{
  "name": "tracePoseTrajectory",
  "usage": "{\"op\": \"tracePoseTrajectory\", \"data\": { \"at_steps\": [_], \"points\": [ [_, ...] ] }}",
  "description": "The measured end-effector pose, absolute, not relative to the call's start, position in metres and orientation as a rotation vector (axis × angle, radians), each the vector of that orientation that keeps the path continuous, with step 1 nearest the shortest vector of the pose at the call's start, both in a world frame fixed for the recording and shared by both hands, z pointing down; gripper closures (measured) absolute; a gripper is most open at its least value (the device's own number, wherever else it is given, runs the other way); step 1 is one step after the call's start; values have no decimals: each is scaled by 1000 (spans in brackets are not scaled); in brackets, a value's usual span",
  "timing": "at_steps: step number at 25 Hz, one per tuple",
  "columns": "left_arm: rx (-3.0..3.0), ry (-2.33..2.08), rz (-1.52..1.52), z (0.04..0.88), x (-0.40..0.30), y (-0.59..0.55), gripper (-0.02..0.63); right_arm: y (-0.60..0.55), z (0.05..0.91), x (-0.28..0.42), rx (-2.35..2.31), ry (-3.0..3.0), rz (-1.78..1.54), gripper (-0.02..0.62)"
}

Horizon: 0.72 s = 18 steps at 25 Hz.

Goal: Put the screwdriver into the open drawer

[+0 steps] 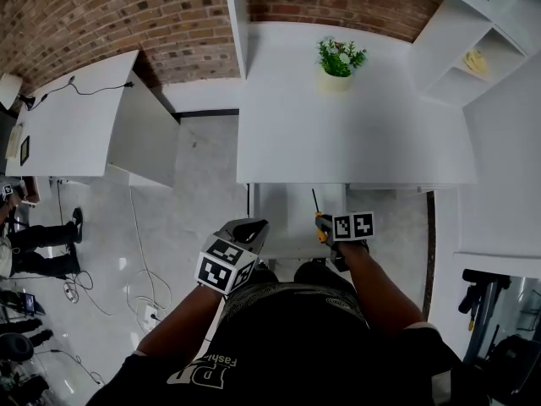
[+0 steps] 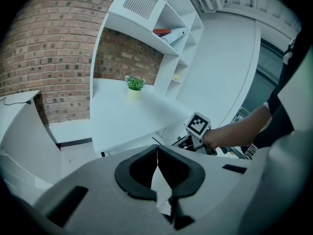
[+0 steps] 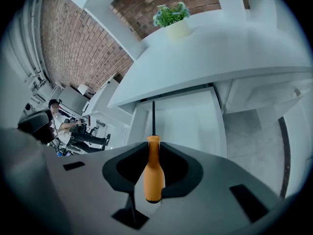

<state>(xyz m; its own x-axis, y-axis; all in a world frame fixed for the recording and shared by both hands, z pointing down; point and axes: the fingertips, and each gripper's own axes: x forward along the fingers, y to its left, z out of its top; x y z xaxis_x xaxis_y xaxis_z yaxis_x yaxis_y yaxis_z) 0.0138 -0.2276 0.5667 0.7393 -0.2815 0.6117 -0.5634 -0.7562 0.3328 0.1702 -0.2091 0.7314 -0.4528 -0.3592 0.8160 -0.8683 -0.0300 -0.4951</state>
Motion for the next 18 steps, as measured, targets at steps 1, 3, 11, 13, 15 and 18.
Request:
{"op": "tracePoseTrajectory", "data": {
  "at_steps": [1, 3, 11, 13, 15, 18],
  "points": [
    [2424, -643, 743, 568, 14, -227, 588, -208, 735, 171, 1279, -1791, 1507, 517],
    [2407, -651, 751, 571, 12, -226, 588, -208, 743, 170, 1269, -1771, 1533, 517],
    [2333, -683, 803, 587, 0, -218, 588, -210, 787, 173, 1292, -1683, 1692, 517],
    [2320, -692, 808, 590, -3, -216, 588, -213, 797, 174, 1319, -1659, 1748, 517],
    [2308, -703, 811, 592, -6, -216, 588, -215, 808, 176, 1352, -1632, 1789, 517],
    [2284, -726, 814, 595, -10, -216, 588, -219, 827, 178, 1371, -1591, 1796, 517]
  ]
}}
